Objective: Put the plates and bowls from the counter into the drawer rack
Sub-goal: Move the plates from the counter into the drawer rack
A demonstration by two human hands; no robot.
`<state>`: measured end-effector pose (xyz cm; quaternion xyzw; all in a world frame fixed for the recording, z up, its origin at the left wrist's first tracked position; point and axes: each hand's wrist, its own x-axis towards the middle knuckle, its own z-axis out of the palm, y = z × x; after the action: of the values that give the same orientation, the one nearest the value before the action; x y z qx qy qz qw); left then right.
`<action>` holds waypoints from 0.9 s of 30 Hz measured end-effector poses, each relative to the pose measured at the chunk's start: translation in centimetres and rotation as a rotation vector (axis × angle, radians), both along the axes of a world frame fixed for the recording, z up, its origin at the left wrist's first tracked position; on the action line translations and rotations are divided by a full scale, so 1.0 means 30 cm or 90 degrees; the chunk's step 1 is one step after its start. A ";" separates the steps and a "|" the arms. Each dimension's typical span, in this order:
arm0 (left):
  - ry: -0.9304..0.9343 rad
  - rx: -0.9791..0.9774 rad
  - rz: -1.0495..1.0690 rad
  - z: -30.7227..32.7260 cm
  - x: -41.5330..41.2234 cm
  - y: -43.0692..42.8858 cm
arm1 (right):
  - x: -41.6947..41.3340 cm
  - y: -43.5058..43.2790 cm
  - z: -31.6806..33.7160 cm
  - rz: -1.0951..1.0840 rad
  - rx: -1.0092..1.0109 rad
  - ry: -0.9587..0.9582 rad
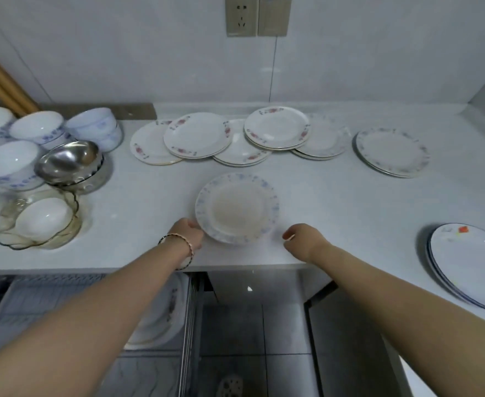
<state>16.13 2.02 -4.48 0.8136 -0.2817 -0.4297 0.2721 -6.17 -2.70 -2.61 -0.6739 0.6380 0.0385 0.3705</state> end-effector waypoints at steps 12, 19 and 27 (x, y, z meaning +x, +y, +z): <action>-0.012 0.118 0.105 -0.166 0.050 -0.333 | 0.072 -0.407 -0.187 -0.157 0.070 -0.063; 0.010 0.097 0.092 -0.261 0.099 -0.427 | 0.145 -0.542 -0.281 -0.249 0.201 -0.206; 0.000 0.048 0.016 -0.197 0.051 -0.401 | 0.067 -0.462 -0.273 -0.244 0.063 -0.139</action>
<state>17.67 -10.01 -10.40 0.8268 -0.2553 -0.4364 0.2464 -4.17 -16.54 -10.78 -0.5216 0.7081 -0.0745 0.4702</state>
